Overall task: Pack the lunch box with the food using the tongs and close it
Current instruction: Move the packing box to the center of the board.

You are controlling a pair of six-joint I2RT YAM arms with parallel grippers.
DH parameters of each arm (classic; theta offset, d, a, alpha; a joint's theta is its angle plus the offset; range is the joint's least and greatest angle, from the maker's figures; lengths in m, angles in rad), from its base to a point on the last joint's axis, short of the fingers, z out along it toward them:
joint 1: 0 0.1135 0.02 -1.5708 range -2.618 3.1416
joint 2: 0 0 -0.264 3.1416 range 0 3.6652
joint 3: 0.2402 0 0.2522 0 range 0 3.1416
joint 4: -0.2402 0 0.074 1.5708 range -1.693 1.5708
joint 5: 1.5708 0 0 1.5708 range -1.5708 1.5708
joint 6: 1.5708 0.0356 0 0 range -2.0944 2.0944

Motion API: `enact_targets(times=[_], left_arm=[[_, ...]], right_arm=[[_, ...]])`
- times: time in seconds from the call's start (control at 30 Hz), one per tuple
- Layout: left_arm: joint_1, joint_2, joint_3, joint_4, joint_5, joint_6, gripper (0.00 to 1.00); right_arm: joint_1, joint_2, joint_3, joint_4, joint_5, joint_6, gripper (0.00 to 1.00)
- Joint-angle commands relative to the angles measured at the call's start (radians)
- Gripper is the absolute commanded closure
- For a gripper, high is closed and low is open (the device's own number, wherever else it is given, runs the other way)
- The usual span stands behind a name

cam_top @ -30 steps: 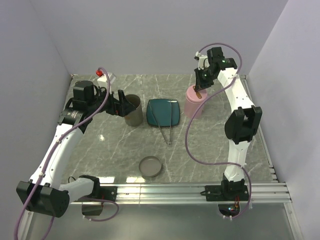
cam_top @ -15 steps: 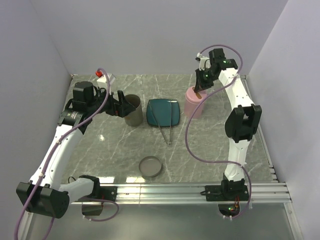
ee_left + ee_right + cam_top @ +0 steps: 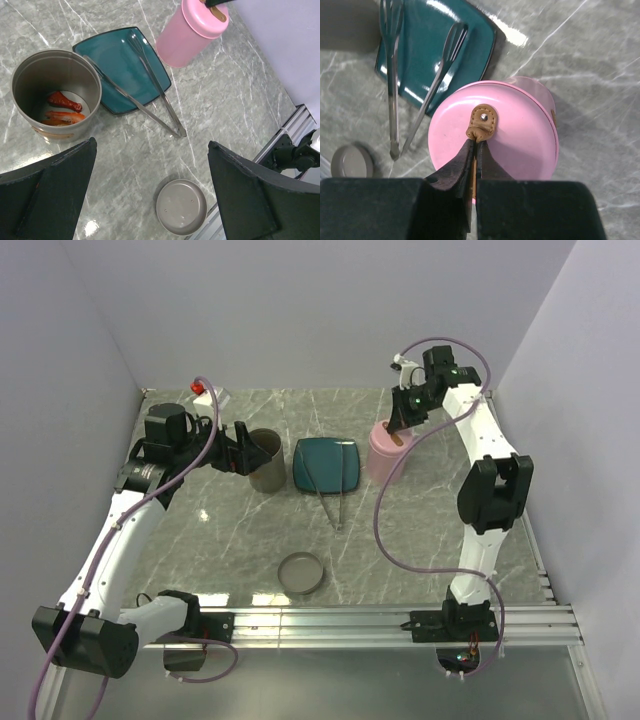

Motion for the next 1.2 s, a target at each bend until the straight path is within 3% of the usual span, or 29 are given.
enact_targets(times=[0.0, 0.27, 0.6, 0.83, 1.17], left_arm=[[0.006, -0.002, 0.015, 0.028, 0.027, -0.011, 0.01], [0.006, -0.010, 0.012, 0.026, 0.022, -0.008, 0.01], [0.006, -0.090, -0.077, 0.106, 0.045, -0.013, 0.01], [0.006, -0.131, -0.127, 0.065, 0.092, 0.098, 0.01], [0.006, -0.197, -0.203, 0.029, 0.131, 0.270, 0.01]], right_arm=[[0.013, -0.021, -0.069, -0.192, 0.020, -0.071, 1.00], [0.015, -0.033, -0.149, -0.308, -0.038, -0.151, 1.00], [0.036, -0.191, -0.407, -0.238, -0.101, -0.158, 1.00], [0.097, -0.265, -0.545, -0.187, -0.123, -0.132, 1.00], [0.156, -0.326, -0.619, -0.187, -0.109, -0.129, 1.00]])
